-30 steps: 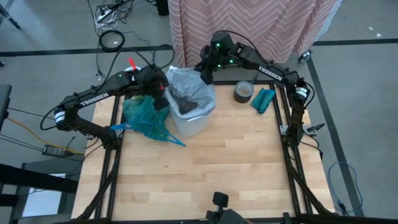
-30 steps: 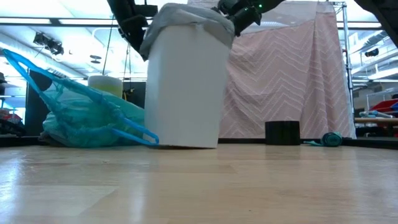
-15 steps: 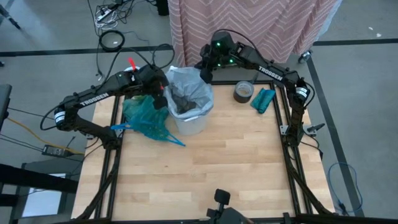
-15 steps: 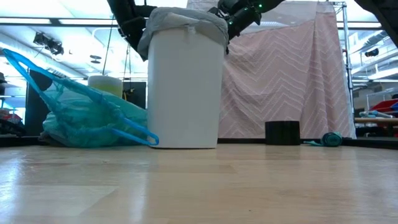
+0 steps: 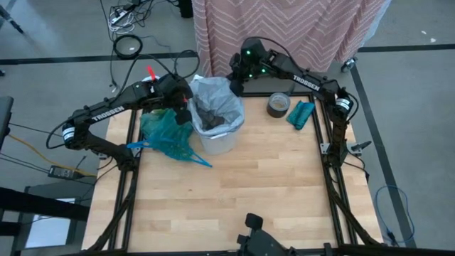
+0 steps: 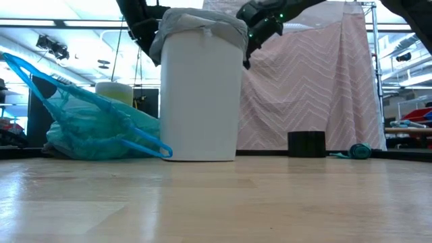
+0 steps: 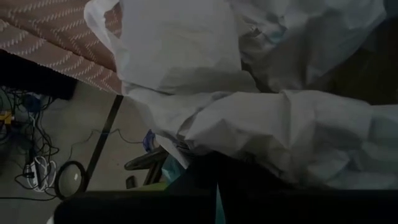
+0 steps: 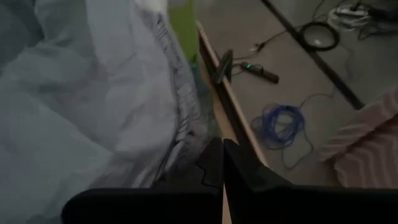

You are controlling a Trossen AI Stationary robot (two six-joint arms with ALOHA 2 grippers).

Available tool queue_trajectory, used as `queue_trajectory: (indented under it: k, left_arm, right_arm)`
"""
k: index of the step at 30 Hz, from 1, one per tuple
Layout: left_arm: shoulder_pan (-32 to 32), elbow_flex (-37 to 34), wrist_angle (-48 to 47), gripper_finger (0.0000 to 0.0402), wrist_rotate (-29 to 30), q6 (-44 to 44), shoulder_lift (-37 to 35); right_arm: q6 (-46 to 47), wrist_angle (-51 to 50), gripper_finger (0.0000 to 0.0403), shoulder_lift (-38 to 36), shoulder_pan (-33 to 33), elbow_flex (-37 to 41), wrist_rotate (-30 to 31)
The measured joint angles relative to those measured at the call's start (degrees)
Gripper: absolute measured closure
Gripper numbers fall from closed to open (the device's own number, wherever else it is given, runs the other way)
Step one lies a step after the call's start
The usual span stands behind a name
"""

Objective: Place trash/remove bag and relplace
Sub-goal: Insert the gray trash bag into the trash bin

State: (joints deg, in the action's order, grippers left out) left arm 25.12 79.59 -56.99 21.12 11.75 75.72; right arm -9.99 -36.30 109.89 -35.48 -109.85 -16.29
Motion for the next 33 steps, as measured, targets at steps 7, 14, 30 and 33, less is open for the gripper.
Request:
queue_trajectory:
  k: [7, 14, 30, 33]
  left_arm:
    - [0.00, 0.00, -0.08, 0.0390, 0.59, 0.02, 0.00]
    - [0.01, 0.00, 0.12, 0.0390, 1.88, 3.01, 0.00]
    - [0.00, 0.00, 0.39, 0.0390, 2.19, 3.32, 0.00]
    - [0.00, 0.00, 0.42, 0.0390, 2.23, 3.30, 0.00]
  right_arm:
    - [-0.23, 0.22, 0.0403, -0.01, -0.41, 2.58, -2.84]
    - [-0.59, 0.90, 0.0403, -1.70, -4.53, -1.47, -4.79]
    - [-0.48, 1.68, 0.0403, -1.30, -5.18, -0.73, -21.81]
    - [-0.78, 2.37, 0.0403, -1.30, -5.43, 0.81, -20.97]
